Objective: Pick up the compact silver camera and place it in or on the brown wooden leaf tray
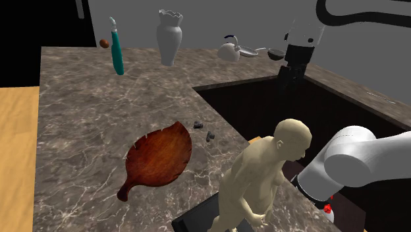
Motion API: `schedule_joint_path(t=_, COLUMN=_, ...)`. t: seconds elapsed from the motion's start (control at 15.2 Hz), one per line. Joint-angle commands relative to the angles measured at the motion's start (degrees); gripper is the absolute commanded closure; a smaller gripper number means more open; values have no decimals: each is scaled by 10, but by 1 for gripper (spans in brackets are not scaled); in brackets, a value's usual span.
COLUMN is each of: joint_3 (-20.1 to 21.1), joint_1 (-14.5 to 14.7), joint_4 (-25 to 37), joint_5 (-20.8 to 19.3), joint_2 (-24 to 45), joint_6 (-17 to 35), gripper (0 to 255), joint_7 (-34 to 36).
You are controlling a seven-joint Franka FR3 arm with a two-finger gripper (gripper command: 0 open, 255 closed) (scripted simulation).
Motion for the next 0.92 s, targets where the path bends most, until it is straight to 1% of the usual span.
schedule_joint_path(t=0.0, joint_3=0, joint_1=0, joint_4=0, joint_5=0, joint_2=0, joint_6=0, gripper=0, joint_7=0)
schedule_joint_path(t=0.4, joint_3=44, joint_1=31, joint_4=0, joint_5=43, joint_2=82, joint_6=86, gripper=0, joint_7=36)
schedule_joint_path(t=0.86, joint_3=93, joint_1=62, joint_4=32, joint_5=78, joint_2=198, joint_6=179, gripper=0, joint_7=72)
